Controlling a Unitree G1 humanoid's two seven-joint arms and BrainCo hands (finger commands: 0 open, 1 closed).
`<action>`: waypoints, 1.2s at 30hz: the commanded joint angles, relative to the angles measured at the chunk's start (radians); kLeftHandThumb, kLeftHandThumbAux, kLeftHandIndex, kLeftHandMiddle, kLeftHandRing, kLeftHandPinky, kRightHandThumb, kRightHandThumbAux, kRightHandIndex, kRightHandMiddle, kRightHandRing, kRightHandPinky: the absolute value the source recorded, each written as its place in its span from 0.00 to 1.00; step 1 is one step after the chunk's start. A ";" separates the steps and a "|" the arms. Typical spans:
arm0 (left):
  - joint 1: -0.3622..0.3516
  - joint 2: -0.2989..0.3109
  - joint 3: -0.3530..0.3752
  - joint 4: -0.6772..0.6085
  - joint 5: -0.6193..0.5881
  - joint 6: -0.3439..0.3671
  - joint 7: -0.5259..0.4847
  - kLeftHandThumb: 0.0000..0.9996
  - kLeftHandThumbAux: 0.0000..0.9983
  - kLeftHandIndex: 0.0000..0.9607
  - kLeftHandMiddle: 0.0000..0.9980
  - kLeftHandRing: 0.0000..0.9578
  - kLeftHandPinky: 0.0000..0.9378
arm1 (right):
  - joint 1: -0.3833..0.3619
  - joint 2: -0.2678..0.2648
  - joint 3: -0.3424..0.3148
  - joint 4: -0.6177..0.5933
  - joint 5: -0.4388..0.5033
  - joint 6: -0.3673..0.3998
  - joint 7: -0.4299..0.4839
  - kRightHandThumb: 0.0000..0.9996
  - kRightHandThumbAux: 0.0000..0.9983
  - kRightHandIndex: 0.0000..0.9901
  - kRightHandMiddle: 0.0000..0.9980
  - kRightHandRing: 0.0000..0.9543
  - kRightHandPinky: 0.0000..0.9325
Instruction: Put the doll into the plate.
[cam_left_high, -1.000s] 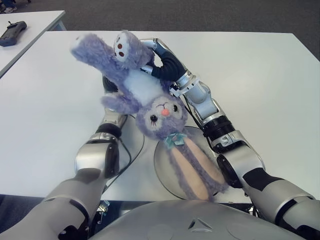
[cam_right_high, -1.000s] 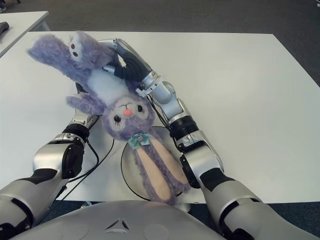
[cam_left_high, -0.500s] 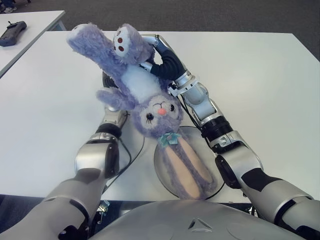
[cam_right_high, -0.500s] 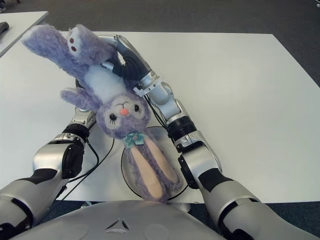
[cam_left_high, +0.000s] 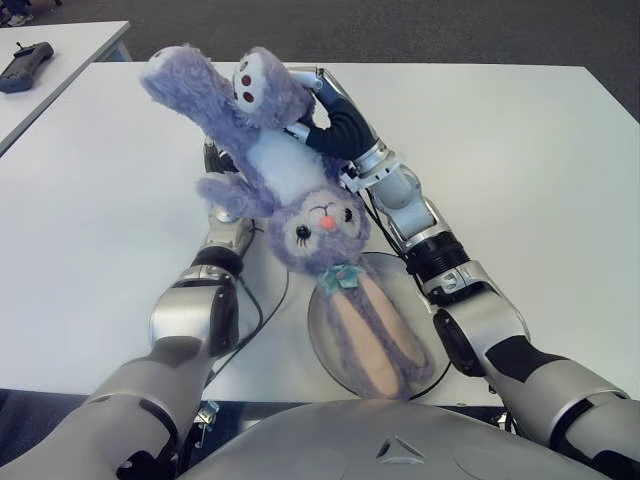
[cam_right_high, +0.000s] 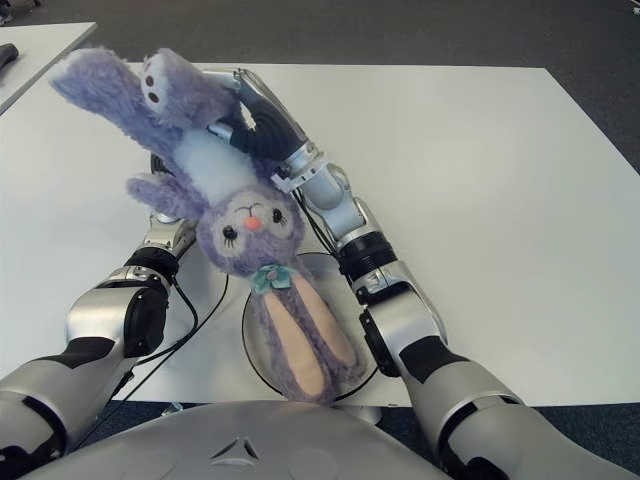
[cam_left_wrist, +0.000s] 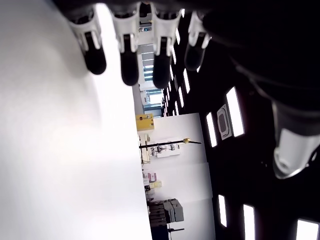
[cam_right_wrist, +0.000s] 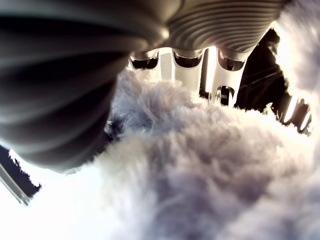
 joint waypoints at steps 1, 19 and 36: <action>0.223 -0.090 0.004 0.141 -0.016 0.130 -0.035 0.00 0.55 0.13 0.18 0.16 0.13 | 0.006 -0.048 -0.041 -0.027 0.049 -0.022 0.028 0.70 0.72 0.44 0.85 0.88 0.90; 0.241 -0.098 0.065 0.120 -0.085 0.040 -0.111 0.00 0.54 0.09 0.14 0.12 0.08 | 0.015 -0.112 -0.056 -0.049 0.052 -0.012 0.062 0.70 0.72 0.44 0.85 0.88 0.90; 0.373 -0.177 0.058 -0.247 -0.350 -0.433 -0.582 0.03 0.33 0.00 0.03 0.02 0.01 | -0.035 -0.144 -0.074 0.026 -0.004 0.079 0.036 0.70 0.72 0.44 0.84 0.87 0.89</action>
